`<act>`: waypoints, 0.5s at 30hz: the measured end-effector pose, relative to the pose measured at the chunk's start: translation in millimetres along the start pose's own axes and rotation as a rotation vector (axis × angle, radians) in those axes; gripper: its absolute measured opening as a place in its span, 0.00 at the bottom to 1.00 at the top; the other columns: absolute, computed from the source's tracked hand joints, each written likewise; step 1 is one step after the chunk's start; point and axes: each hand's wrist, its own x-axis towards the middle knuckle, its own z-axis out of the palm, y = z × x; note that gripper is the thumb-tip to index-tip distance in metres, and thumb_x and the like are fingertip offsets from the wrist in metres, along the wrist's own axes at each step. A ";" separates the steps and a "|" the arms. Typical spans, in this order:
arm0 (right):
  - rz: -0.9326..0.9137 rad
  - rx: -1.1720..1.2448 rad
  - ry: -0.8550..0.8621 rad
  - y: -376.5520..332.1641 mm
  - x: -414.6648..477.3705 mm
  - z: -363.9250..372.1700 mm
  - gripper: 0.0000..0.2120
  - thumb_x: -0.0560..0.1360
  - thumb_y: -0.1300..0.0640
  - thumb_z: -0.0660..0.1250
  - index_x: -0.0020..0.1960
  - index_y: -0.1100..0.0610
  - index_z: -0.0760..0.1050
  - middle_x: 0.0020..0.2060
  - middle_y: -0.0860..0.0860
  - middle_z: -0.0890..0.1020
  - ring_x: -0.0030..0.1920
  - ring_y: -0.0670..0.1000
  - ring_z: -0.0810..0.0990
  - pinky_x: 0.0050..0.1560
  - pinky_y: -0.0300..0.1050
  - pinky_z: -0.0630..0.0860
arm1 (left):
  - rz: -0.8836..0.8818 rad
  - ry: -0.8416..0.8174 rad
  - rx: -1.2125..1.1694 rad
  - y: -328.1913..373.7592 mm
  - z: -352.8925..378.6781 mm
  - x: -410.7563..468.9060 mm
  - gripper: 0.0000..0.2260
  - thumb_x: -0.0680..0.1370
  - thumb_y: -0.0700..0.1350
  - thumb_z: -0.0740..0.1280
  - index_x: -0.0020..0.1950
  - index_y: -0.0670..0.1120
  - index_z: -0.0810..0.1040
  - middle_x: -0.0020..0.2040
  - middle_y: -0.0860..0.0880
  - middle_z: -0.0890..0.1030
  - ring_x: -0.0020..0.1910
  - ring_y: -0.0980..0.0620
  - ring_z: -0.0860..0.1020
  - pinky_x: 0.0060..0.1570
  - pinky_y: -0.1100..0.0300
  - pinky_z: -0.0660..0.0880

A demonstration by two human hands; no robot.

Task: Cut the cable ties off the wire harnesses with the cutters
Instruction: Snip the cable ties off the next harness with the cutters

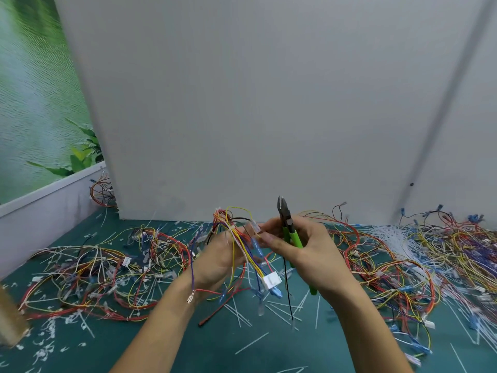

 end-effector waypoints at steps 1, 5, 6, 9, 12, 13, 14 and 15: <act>0.013 0.004 -0.021 -0.6 -0.1 0.5 0.05 0.78 0.65 0.73 0.50 0.57 0.84 0.43 0.48 0.89 0.45 0.44 0.87 0.47 0.32 0.79 | -0.014 -0.073 -0.035 0.7 3.7 -0.6 0.29 0.72 0.66 0.72 0.63 0.46 0.83 0.59 0.48 0.84 0.58 0.52 0.81 0.53 0.55 0.79; 0.028 -0.049 -0.024 -1.3 0.0 1.4 0.08 0.77 0.65 0.73 0.50 0.53 0.84 0.46 0.48 0.88 0.46 0.42 0.85 0.47 0.33 0.79 | 0.020 -0.014 -0.098 -4.8 7.0 1.4 0.26 0.77 0.56 0.73 0.67 0.40 0.78 0.60 0.42 0.82 0.56 0.47 0.80 0.60 0.52 0.74; 0.030 -0.094 -0.014 0.2 0.4 0.7 0.07 0.78 0.64 0.74 0.51 0.53 0.85 0.47 0.48 0.88 0.48 0.43 0.86 0.50 0.35 0.80 | 0.051 0.054 -0.016 -6.1 5.0 1.0 0.23 0.76 0.56 0.73 0.65 0.43 0.80 0.61 0.42 0.83 0.58 0.46 0.80 0.61 0.52 0.75; 0.042 -0.205 0.054 2.3 1.9 0.5 0.07 0.77 0.61 0.75 0.49 0.49 0.85 0.44 0.41 0.87 0.48 0.40 0.85 0.51 0.31 0.78 | 0.105 0.148 0.157 -4.5 0.2 -1.8 0.10 0.75 0.52 0.71 0.55 0.56 0.87 0.54 0.52 0.86 0.50 0.54 0.83 0.53 0.56 0.79; 0.039 -0.224 0.118 4.9 3.0 -1.2 0.07 0.76 0.59 0.76 0.46 0.46 0.84 0.42 0.40 0.86 0.45 0.38 0.84 0.47 0.27 0.75 | 0.182 0.177 0.202 1.6 -0.2 -3.5 0.11 0.73 0.43 0.69 0.44 0.58 0.88 0.45 0.59 0.87 0.45 0.62 0.83 0.48 0.67 0.78; 0.042 -0.244 0.144 5.7 3.7 -2.6 0.05 0.76 0.57 0.77 0.47 0.47 0.84 0.42 0.41 0.86 0.45 0.39 0.84 0.47 0.28 0.76 | 0.207 0.186 0.219 4.5 0.2 -3.9 0.10 0.73 0.40 0.70 0.43 0.55 0.88 0.44 0.59 0.87 0.45 0.62 0.83 0.49 0.68 0.77; 0.048 -0.265 0.162 6.3 3.9 -4.5 0.04 0.75 0.56 0.77 0.47 0.48 0.84 0.43 0.42 0.86 0.46 0.41 0.83 0.48 0.30 0.76 | 0.227 0.191 0.240 6.0 0.2 -4.5 0.11 0.75 0.37 0.70 0.44 0.53 0.87 0.44 0.58 0.87 0.45 0.62 0.83 0.49 0.69 0.77; 0.053 -0.275 0.172 6.7 4.3 -6.7 0.04 0.75 0.55 0.77 0.48 0.49 0.84 0.43 0.43 0.86 0.47 0.42 0.84 0.48 0.31 0.77 | 0.239 0.198 0.255 5.5 -0.5 -5.0 0.12 0.77 0.34 0.69 0.47 0.51 0.86 0.44 0.57 0.87 0.44 0.61 0.84 0.48 0.68 0.77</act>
